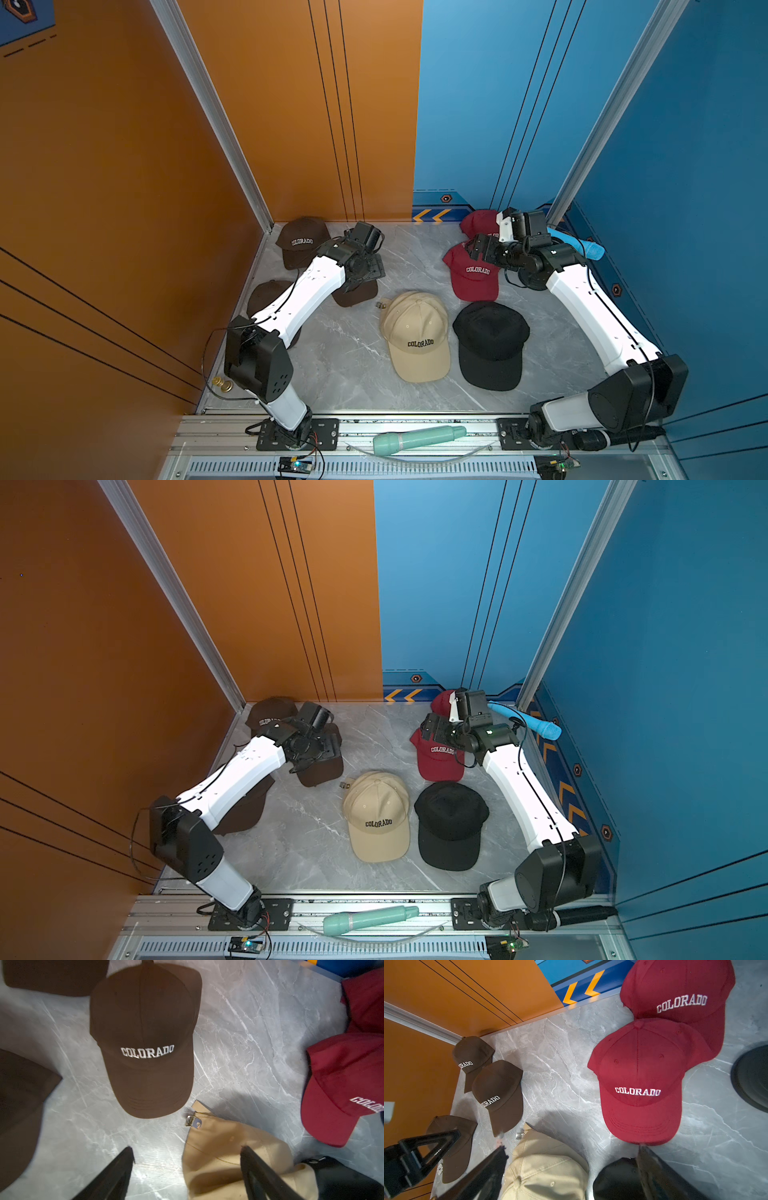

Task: Stack the baseball caps by color
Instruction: Adjust the baseball cap at the center of the board.

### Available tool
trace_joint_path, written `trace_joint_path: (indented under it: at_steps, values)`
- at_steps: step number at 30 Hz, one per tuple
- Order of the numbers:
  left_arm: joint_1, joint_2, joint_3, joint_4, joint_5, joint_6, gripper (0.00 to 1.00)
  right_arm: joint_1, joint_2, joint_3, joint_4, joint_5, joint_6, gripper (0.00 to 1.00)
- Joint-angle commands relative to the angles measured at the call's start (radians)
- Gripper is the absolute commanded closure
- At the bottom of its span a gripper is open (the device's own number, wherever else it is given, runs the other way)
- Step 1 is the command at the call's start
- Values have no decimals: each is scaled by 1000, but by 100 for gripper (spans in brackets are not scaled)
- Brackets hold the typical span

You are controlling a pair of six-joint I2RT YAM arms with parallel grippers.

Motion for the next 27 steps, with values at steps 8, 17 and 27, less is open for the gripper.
trace_joint_path:
  at_steps: [8,17,27]
  values:
    - [88,-251,-30,-167,-138,13,2,92,209,184,55,9,16,0]
    - [245,-464,-194,-177,-161,14,2,182,425,511,-124,34,-17,0]
    - [557,-457,-286,-173,-57,88,2,209,510,572,-116,-71,10,0]
